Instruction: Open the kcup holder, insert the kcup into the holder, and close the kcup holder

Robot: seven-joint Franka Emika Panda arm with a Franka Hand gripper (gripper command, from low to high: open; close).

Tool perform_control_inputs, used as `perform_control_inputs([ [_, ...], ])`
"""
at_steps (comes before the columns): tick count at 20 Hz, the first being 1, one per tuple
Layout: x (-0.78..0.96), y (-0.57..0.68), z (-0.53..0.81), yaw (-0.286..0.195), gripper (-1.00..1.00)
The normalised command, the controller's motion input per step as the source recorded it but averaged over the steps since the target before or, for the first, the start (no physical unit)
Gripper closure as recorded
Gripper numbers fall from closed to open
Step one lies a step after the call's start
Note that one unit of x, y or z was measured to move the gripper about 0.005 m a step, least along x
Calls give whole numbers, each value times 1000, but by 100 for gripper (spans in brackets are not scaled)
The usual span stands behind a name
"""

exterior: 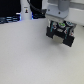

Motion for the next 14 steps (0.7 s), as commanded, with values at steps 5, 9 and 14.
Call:
perform_control_inputs([
  [5, 131, 232, -224, 149, -100],
  [9, 20, 77, -217, 240, -100],
  [14, -95, 34, -173, 279, -100],
])
